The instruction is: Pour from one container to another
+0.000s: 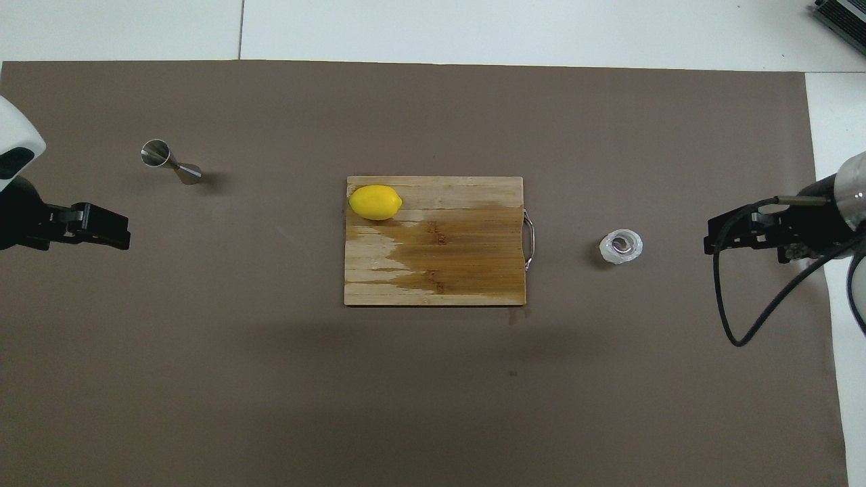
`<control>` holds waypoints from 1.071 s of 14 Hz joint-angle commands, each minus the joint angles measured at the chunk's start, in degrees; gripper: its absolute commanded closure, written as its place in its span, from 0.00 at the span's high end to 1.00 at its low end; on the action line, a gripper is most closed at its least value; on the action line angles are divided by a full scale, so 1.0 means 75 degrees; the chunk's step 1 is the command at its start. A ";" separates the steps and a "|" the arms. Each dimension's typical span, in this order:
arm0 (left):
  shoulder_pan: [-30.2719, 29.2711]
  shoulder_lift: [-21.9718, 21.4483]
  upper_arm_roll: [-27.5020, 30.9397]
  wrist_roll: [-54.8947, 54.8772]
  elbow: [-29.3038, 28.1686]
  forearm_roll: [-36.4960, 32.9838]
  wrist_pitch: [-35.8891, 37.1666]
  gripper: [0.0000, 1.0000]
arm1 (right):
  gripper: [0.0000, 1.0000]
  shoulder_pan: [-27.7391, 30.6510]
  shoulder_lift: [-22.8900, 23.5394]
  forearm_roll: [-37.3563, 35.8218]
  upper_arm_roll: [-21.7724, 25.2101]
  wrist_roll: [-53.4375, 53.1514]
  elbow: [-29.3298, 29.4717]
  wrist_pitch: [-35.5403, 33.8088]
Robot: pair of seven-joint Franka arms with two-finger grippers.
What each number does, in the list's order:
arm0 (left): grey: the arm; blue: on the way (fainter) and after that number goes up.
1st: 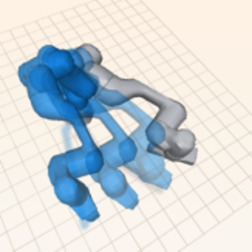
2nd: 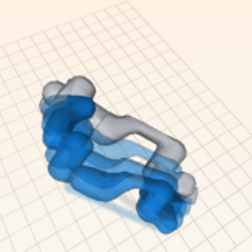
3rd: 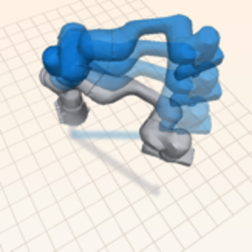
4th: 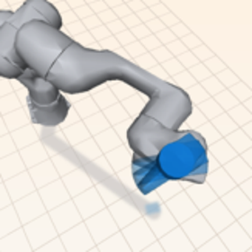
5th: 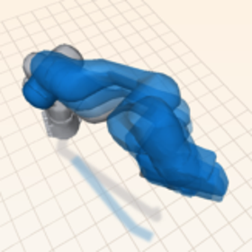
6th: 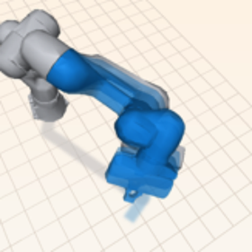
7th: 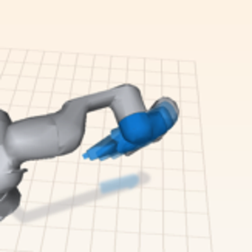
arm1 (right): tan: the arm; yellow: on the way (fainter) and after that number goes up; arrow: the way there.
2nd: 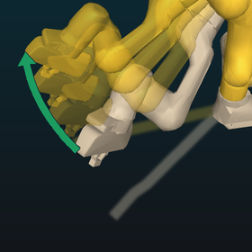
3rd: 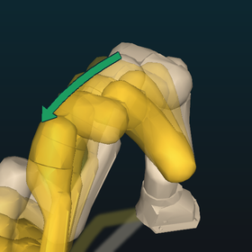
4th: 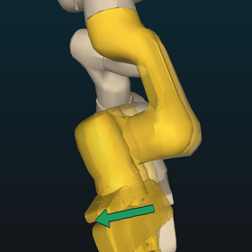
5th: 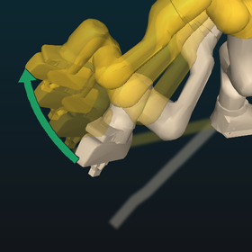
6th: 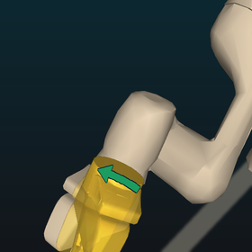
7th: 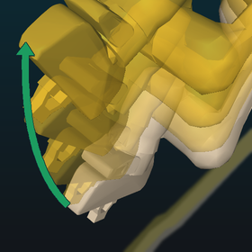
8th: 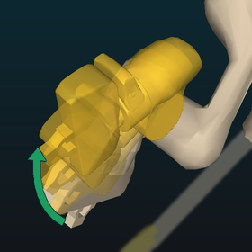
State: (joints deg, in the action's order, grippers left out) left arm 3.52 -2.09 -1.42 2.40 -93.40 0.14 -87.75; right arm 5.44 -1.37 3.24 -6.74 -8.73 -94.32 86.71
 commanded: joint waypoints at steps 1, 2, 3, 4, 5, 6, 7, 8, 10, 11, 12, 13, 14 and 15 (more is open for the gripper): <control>-0.0467 -0.0039 -0.0010 0.0125 0.0053 0.0319 0.0040 1.00 | 1.00 0.0071 -0.0016 -0.0068 -0.0062 -0.0055 0.0001 -0.0042; -0.0621 0.0147 -0.0010 0.0125 0.0240 0.0414 0.0075 1.00 | 1.00 0.0071 -0.0016 -0.0068 -0.0062 -0.0055 0.0001 -0.0042; -0.0634 0.0474 -0.0010 0.0160 0.0602 0.0415 0.0145 1.00 | 1.00 0.0071 -0.0016 -0.0068 -0.0062 -0.0055 0.0001 -0.0042; -0.0634 0.0860 0.0002 0.0253 0.1093 0.0415 0.0296 1.00 | 1.00 0.0071 -0.0016 -0.0068 -0.0062 -0.0055 0.0001 -0.0042; -0.0634 0.1386 0.0013 0.0428 0.1759 0.0426 0.0600 1.00 | 1.00 0.0071 -0.0016 -0.0068 -0.0062 -0.0055 0.0001 -0.0042; -0.0645 0.2076 0.0048 0.0673 0.2612 0.0426 0.0939 1.00 | 1.00 0.0071 -0.0016 -0.0068 -0.0062 -0.0055 0.0001 -0.0042; -0.0634 0.2825 0.0118 0.1012 0.3595 0.0438 0.1279 1.00 | 1.00 0.0071 -0.0016 -0.0068 -0.0062 -0.0055 0.0001 -0.0042; -0.0622 0.3390 0.0177 0.1329 0.4325 0.0438 0.1456 1.00 | 1.00 0.0071 -0.0016 -0.0068 -0.0062 -0.0055 0.0001 -0.0042; -0.0634 0.4061 0.0201 0.1962 0.5033 0.0461 0.1400 1.00 | 1.00 0.0071 -0.0005 -0.0068 -0.0062 -0.0055 0.0001 -0.0042; -0.0692 0.4191 0.0224 0.2174 0.5105 0.0485 0.1283 1.00 | 1.00 0.0071 -0.0016 -0.0068 -0.0062 -0.0055 0.0001 -0.0042; -0.0843 0.4297 0.0213 0.2443 0.5129 0.0555 0.1143 1.00 | 1.00 0.0071 -0.0016 -0.0068 -0.0062 -0.0055 0.0001 -0.0042; -0.0914 0.4460 0.0213 0.2968 0.5164 0.0857 0.1014 1.00 | 1.00 0.0071 -0.0016 -0.0068 -0.0062 -0.0055 0.0001 -0.0042; -0.1031 0.4647 0.0213 0.3564 0.5234 0.1138 0.0804 1.00 | 1.00 0.0071 -0.0016 -0.0068 -0.0062 -0.0055 0.0001 -0.0042; -0.1125 0.4858 0.0213 0.4104 0.5327 0.1396 0.0663 1.00 | 1.00 0.0071 -0.0016 -0.0068 -0.0062 -0.0055 0.0001 -0.0042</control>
State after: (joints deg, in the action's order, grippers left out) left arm -3.34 30.70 0.17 26.64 -57.52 7.34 -81.91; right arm 5.44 -1.37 3.24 -6.74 -8.73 -94.32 86.71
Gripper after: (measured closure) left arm 0.000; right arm 0.000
